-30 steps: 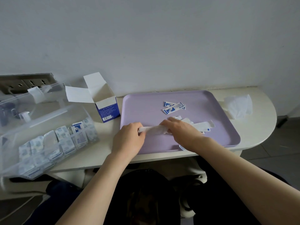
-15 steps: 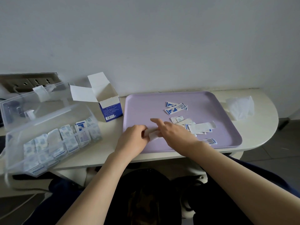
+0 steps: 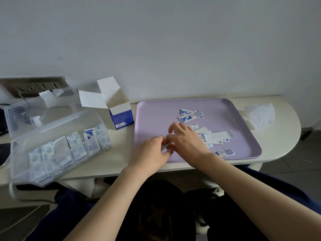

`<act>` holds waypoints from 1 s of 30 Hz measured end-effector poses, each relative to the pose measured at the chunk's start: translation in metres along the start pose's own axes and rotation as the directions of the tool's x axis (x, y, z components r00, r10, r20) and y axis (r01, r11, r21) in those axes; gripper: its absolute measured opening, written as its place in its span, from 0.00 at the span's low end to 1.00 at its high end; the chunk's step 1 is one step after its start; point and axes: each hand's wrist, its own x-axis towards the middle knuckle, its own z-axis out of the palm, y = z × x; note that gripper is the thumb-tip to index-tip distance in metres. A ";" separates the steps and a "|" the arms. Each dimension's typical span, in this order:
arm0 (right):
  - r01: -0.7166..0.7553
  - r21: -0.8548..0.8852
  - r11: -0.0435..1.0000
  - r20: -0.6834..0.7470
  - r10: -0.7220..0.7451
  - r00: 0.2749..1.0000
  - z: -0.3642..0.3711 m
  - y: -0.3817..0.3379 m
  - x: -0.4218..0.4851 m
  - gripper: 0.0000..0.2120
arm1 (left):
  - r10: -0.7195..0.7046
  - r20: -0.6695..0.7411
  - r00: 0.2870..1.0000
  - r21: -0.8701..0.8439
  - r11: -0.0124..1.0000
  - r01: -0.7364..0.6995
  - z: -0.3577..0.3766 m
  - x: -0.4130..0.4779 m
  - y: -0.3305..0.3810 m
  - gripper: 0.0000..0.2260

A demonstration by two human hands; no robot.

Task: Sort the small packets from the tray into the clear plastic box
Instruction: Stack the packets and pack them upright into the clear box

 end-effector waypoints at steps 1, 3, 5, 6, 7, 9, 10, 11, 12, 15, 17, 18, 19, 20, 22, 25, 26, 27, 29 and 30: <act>-0.009 0.001 1.000 0.010 0.009 1.000 0.000 -0.002 0.000 0.09 | 0.000 -0.011 1.000 0.031 1.000 0.001 0.000 0.000 -0.001 0.10; -0.090 0.003 0.996 0.100 0.090 0.991 0.003 -0.002 0.000 0.14 | -0.019 -0.039 0.999 0.065 0.998 0.022 -0.002 0.000 -0.005 0.08; -0.219 0.080 0.972 0.154 0.205 0.967 0.004 0.000 0.000 0.16 | -0.036 -0.074 0.997 0.104 0.994 0.044 -0.005 0.000 -0.010 0.06; -0.276 0.147 0.950 0.164 0.252 0.954 0.005 0.001 0.000 0.16 | -0.040 -0.084 0.996 0.120 0.992 0.050 -0.006 -0.001 -0.012 0.06; -0.321 0.215 0.922 0.177 0.286 0.942 0.006 0.002 0.000 0.17 | -0.037 -0.090 0.995 0.130 0.990 0.048 -0.006 -0.001 -0.013 0.06; -0.368 0.328 0.870 0.227 0.306 0.925 0.009 0.000 0.000 0.19 | -0.029 -0.087 0.996 0.129 0.991 0.040 -0.006 -0.001 -0.014 0.05; -0.375 0.369 0.850 0.244 0.301 0.922 0.011 -0.002 -0.001 0.20 | -0.032 -0.072 0.997 0.118 0.992 0.041 -0.004 0.000 -0.014 0.05; -0.373 0.394 0.840 0.253 0.290 0.923 0.013 -0.005 -0.001 0.22 | -0.038 -0.046 0.998 0.095 0.995 0.043 -0.002 0.002 -0.015 0.06; -0.361 0.406 0.839 0.257 0.274 0.927 0.014 -0.008 -0.001 0.23 | -0.044 -0.009 0.999 0.071 0.996 0.045 0.001 0.003 -0.015 0.07; -0.297 0.404 0.865 0.226 0.221 0.949 0.019 -0.015 -0.001 0.23 | -0.046 0.071 0.996 0.053 0.998 0.042 0.010 0.006 -0.014 0.10; -0.268 0.394 0.879 0.189 0.208 0.960 0.019 -0.017 0.000 0.22 | -0.053 0.047 0.997 0.056 0.997 0.051 0.012 0.008 -0.015 0.10; -0.260 0.390 0.884 0.175 0.206 0.963 0.019 -0.016 0.001 0.22 | -0.060 0.027 0.998 0.056 0.997 0.058 0.012 0.009 -0.016 0.10; -0.252 0.375 0.892 0.168 0.202 0.965 0.020 -0.015 0.000 0.22 | -0.065 0.012 0.998 0.061 0.996 0.064 0.012 0.010 -0.017 0.09; -0.248 0.348 0.904 0.170 0.199 0.965 0.020 -0.014 0.000 0.21 | -0.067 0.006 0.998 0.072 0.995 0.067 0.012 0.011 -0.018 0.08; -0.235 0.275 0.932 0.189 0.187 0.964 0.022 -0.013 -0.003 0.21 | -0.065 0.012 0.998 0.115 0.991 0.063 0.014 0.011 -0.020 0.07; -0.211 0.230 0.950 0.178 0.172 0.969 0.021 -0.011 -0.003 0.19 | -0.057 0.016 0.998 0.169 0.984 0.053 0.015 0.009 -0.019 0.08; -0.195 0.221 0.956 0.152 0.163 0.975 0.020 -0.010 -0.002 0.17 | -0.051 0.015 0.999 0.183 0.982 0.047 0.015 0.009 -0.018 0.08; -0.172 0.203 0.964 0.123 0.149 0.981 0.019 -0.010 -0.001 0.15 | -0.046 0.015 0.999 0.197 0.980 0.042 0.014 0.008 -0.017 0.08; -0.127 0.163 0.978 0.075 0.116 0.990 0.017 -0.009 0.002 0.13 | -0.043 0.021 0.999 0.215 0.976 0.037 0.011 0.007 -0.016 0.10; -0.111 0.151 0.982 0.056 0.104 0.993 0.016 -0.009 0.003 0.12 | -0.041 0.028 0.999 0.220 0.975 0.034 0.009 0.005 -0.015 0.10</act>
